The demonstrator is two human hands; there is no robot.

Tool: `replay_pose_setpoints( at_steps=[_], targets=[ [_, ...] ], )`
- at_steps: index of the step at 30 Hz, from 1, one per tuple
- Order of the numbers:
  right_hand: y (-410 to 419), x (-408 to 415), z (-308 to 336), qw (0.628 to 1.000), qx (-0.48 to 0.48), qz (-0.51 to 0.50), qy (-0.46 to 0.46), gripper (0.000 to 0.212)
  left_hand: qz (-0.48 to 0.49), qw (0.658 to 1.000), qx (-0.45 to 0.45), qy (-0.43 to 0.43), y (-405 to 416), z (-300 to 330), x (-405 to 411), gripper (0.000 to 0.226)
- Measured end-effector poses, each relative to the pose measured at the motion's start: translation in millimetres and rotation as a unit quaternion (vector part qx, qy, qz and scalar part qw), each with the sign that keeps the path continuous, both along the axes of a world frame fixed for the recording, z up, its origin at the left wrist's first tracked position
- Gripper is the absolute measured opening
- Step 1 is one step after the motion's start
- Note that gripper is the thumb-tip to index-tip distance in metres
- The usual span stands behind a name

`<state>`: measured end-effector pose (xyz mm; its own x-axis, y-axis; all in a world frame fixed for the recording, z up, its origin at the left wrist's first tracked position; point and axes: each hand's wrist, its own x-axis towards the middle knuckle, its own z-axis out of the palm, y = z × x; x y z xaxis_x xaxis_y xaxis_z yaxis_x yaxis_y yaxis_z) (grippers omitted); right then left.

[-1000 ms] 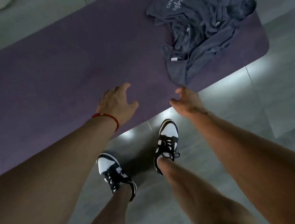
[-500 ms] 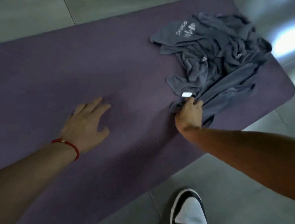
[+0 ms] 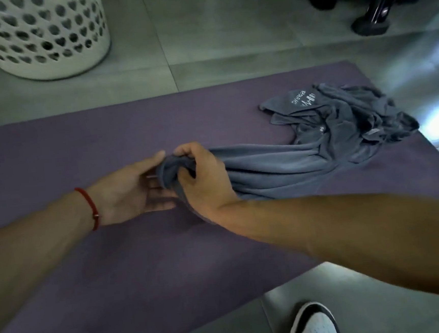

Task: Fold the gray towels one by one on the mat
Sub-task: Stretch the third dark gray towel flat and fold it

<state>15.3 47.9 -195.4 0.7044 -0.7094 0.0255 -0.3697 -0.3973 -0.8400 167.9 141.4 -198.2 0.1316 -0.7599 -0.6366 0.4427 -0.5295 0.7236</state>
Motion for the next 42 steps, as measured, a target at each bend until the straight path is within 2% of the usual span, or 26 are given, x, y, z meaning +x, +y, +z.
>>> replay_pose_setpoints(
  at_steps=[2, 5, 7, 9, 10, 12, 14, 16, 17, 20, 21, 25, 28, 29, 31, 33, 36, 37, 39, 40, 42],
  targets=[
    [2, 21, 4, 0.999, 0.026, 0.047, -0.001, 0.035, 0.009, 1.0, -0.017, -0.024, 14, 8, 23, 0.069],
    [6, 48, 16, 0.981, 0.102, 0.162, -0.008, 0.048, 0.062, 0.992, -0.019, -0.105, 31, 21, 47, 0.045],
    [1, 52, 21, 0.977, 0.045, 0.207, 0.028, 0.058, 0.132, 0.983, -0.02, -0.129, 49, 25, 65, 0.033],
    [-15, 45, 14, 0.969, -0.102, 0.212, 0.075, 0.066, 0.194, 0.968, -0.007, -0.159, 74, 24, 89, 0.031],
    [-26, 41, 6, 0.95, -0.175, 0.221, 0.135, 0.07, 0.225, 0.958, 0.004, -0.176, 89, 22, 102, 0.03],
    [-52, 29, -13, 0.882, -0.255, 0.238, 0.317, 0.081, 0.28, 0.934, 0.025, -0.223, 123, 18, 130, 0.019],
    [-77, 13, -26, 0.826, -0.269, 0.221, 0.444, 0.088, 0.329, 0.889, 0.093, -0.306, 154, 16, 156, 0.015],
    [-100, -2, -33, 0.794, -0.262, 0.224, 0.501, 0.09, 0.324, 0.838, 0.204, -0.388, 188, 15, 175, 0.022],
    [-108, -7, -34, 0.78, -0.257, 0.247, 0.515, 0.091, 0.306, 0.813, 0.257, -0.424, 202, 16, 178, 0.029],
    [-114, -10, -38, 0.754, -0.251, 0.305, 0.524, 0.09, 0.274, 0.743, 0.377, -0.481, 231, 7, 162, 0.067],
    [-110, -8, -41, 0.75, -0.259, 0.319, 0.518, 0.088, 0.233, 0.728, 0.398, -0.508, 231, 7, 150, 0.071],
    [-78, 14, -57, 0.709, -0.316, 0.414, 0.475, 0.08, -0.117, 0.706, 0.406, -0.568, 207, -1, 125, 0.06],
    [-45, 41, -66, 0.692, -0.341, 0.487, 0.409, 0.073, -0.29, 0.668, 0.336, -0.597, 180, -19, 105, 0.057],
    [-32, 50, -68, 0.688, -0.354, 0.504, 0.385, 0.07, -0.316, 0.663, 0.309, -0.604, 174, -30, 98, 0.058],
    [-9, 65, -74, 0.687, -0.367, 0.518, 0.354, 0.064, -0.324, 0.692, 0.299, -0.572, 165, -53, 82, 0.07],
    [10, 78, -79, 0.688, -0.36, 0.518, 0.358, 0.066, -0.327, 0.72, 0.326, -0.518, 161, -74, 66, 0.086],
    [24, 93, -85, 0.689, -0.343, 0.516, 0.375, 0.067, -0.256, 0.736, 0.325, -0.536, 153, -88, 48, 0.089],
    [27, 96, -88, 0.701, -0.336, 0.518, 0.356, 0.062, -0.231, 0.733, 0.312, -0.559, 151, -87, 47, 0.084],
    [29, 102, -89, 0.746, -0.306, 0.509, 0.3, 0.04, -0.254, 0.718, 0.291, -0.579, 153, -78, 51, 0.072],
    [28, 104, -89, 0.769, -0.292, 0.495, 0.281, 0.029, -0.288, 0.702, 0.286, -0.585, 158, -72, 53, 0.066],
    [23, 105, -88, 0.812, -0.267, 0.463, 0.233, 0.024, -0.336, 0.655, 0.27, -0.62, 174, -59, 58, 0.059]
  ],
)
